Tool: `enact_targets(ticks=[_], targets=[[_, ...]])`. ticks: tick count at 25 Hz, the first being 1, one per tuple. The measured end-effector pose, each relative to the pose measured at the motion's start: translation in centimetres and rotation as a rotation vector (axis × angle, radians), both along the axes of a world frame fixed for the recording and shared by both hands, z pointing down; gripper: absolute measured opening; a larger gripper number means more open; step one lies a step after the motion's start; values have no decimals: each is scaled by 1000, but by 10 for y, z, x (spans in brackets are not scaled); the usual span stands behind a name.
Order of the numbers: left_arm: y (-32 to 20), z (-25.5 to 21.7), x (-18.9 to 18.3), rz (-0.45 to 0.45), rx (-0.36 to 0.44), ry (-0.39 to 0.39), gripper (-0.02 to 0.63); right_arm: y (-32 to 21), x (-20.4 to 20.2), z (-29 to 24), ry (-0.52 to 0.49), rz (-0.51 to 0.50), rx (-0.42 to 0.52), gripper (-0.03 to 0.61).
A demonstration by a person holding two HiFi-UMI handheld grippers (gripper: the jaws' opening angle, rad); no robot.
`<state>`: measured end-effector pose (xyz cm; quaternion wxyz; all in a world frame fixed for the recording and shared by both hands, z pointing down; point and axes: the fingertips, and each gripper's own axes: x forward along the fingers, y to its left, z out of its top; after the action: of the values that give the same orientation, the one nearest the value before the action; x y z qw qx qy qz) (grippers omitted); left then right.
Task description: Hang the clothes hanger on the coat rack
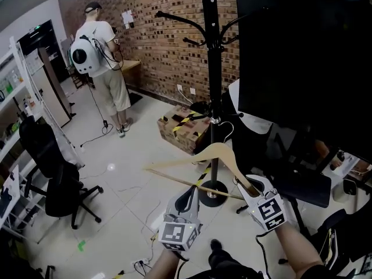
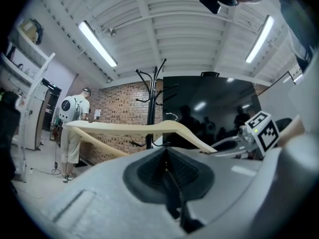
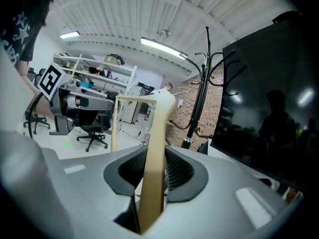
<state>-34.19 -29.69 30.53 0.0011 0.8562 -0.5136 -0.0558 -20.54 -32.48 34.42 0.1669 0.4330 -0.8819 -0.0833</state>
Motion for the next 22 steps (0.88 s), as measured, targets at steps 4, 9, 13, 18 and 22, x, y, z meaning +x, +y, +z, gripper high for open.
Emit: enact_targets(ticks=[4,9,13,18,22], targets=[[-47,-22,6,-8,34,14,5,-44,-1,-27,17,-41,49,97],[-85,-49,22,7,92,28,5,-87,11,-67,34,-63,135,97],[-103,-76,32,7,127,37,5,-109,21,-98,81,-83,221,97],[-122,-105,41,8,166,69,5,-129,31,-128,83,-85,296,97],[-130,-128,43,2,192,66,5,-136,31,-152,71,-89,336,97]])
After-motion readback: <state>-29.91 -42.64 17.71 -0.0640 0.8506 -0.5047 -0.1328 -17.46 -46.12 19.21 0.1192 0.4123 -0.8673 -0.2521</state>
